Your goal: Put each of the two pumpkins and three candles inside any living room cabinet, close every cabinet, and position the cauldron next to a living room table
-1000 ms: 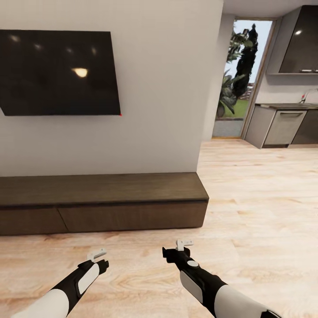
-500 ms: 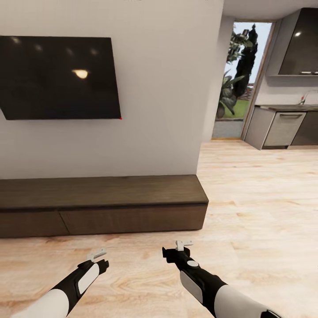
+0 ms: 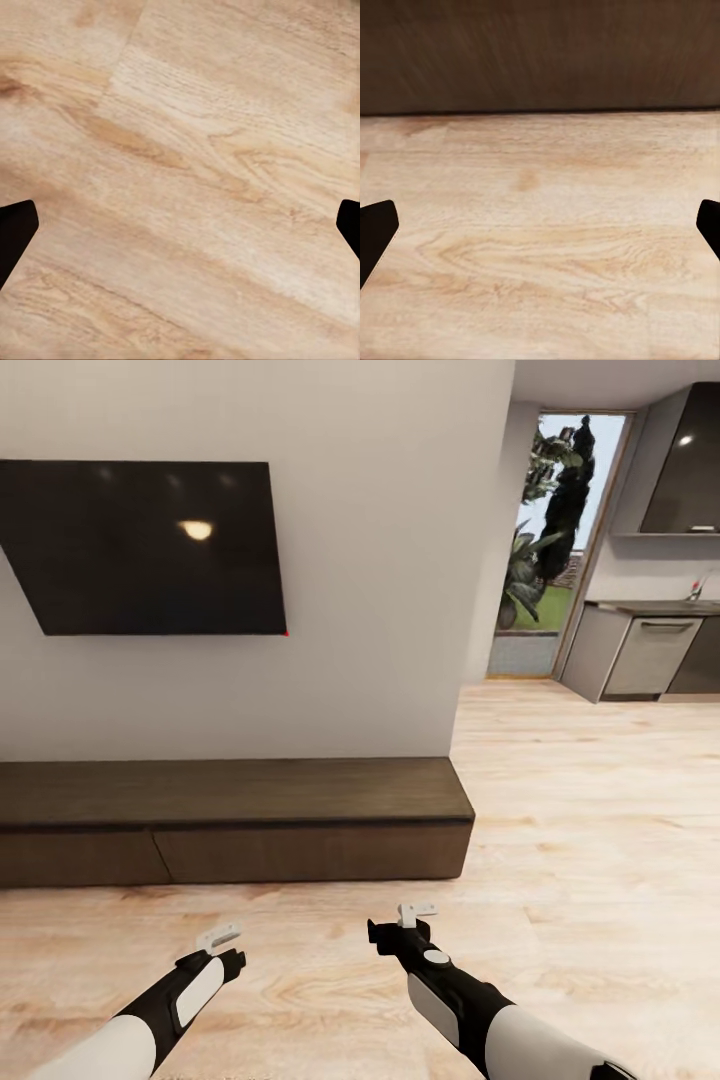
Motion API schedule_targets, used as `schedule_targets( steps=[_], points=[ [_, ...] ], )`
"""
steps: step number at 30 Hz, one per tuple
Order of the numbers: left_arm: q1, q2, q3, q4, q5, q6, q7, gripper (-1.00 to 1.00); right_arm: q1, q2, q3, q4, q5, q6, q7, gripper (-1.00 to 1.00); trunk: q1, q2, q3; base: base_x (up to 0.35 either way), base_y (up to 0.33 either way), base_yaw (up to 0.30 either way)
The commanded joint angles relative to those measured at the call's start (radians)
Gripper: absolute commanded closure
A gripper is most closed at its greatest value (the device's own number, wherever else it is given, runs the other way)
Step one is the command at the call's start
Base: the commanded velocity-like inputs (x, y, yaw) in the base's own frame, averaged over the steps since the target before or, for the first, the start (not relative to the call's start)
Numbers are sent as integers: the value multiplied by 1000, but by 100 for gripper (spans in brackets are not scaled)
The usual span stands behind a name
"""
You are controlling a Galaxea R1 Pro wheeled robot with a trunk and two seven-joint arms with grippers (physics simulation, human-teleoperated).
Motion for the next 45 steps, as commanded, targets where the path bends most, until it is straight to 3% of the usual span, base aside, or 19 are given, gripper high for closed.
schedule_targets(
  steps=[1,8,45],
  points=[
    [0,1,-8,-3,7,4,7,-100,-1,0,9,0,-11,-6,-6,-100,-4,7,2,-3,0,249],
    [0,0,-9,-3,7,4,8,-100,-1,0,9,0,-13,-6,-5,-100,-31,56,24,-1,0,155],
    [0,0,-10,-3,8,4,7,-100,-1,-1,10,3,-12,-12,-10,-100,-173,315,140,0,0,2]
  ],
)
